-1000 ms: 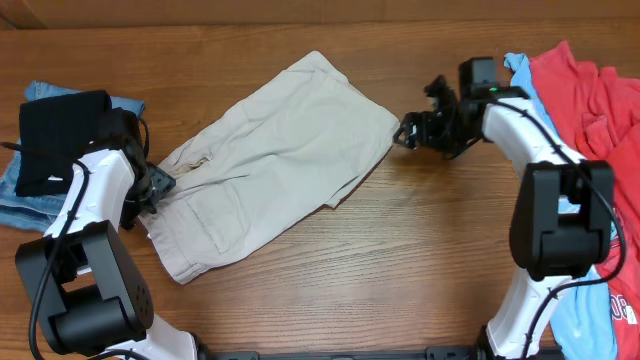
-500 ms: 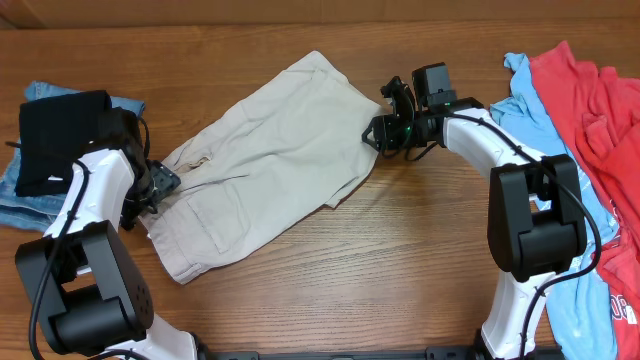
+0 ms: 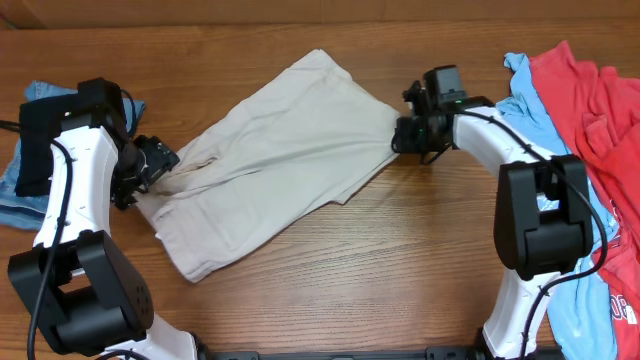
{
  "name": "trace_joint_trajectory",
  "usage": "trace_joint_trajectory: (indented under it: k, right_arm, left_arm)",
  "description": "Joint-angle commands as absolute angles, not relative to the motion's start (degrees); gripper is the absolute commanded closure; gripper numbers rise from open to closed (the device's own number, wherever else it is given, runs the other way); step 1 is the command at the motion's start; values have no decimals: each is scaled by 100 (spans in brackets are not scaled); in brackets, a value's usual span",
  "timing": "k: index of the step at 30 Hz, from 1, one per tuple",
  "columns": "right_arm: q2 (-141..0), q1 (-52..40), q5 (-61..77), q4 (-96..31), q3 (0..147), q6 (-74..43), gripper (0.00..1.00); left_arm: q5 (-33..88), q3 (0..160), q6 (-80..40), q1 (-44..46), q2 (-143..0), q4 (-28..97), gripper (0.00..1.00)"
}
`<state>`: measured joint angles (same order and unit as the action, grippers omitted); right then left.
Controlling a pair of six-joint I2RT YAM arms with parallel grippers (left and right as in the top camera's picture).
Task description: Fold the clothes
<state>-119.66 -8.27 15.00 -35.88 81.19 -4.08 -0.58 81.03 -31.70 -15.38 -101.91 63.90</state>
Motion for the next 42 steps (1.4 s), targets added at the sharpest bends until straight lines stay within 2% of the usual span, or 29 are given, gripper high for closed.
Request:
trace_joint_trajectory:
  k: [1,12,13,14,15,17,19,23,26,30,34,42]
  right_arm:
    - [-11926,-607,1118,-3658,8117,-491,96]
    - [-11926,-786,1785,-3151,8479,-432,96]
    - [-11926,-792,1754,-3148,8554,-434,94]
    - [-11926,-792,1699,-3155,8626,-449,83]
    - [-11926,-792,1584,-3179,8700,-508,67]
    - [-11883,-777,1210,-3277,8851,-703,49]
    - [-11824,-755,1002,-3280,8945,-731,46]
    - [-11786,-733,1061,-3214,9227,-357,45]
    - [-11819,-744,1076,-3107,9229,-43,38]
    - [-12070,-744,1076,-3074,9227,8,35]
    - [-12554,-744,1382,-2908,9225,8,19]
    - [-13087,-838,2093,-2932,9223,12,18]
  left_arm:
    - [609,7950,-2976,-1358,-10114,6366,13]
    - [762,7557,-2956,-587,-10114,6278,13]
    - [810,7555,-2956,-552,-10114,6287,13]
    - [864,7557,-2956,-517,-10114,6287,13]
    - [867,7555,-2956,-478,-10114,6292,13]
    - [843,7531,-2958,-403,-10114,6283,12]
    - [840,7454,-2961,-375,-10114,6235,12]
    - [851,7135,-2998,-366,-10114,6005,12]
    - [891,6882,-3070,-366,-10114,5885,13]
    - [976,6713,-3085,-366,-10114,5808,12]
    - [974,6689,-3083,-366,-10114,5802,12]
    - [945,6689,-3085,-362,-10114,5802,11]
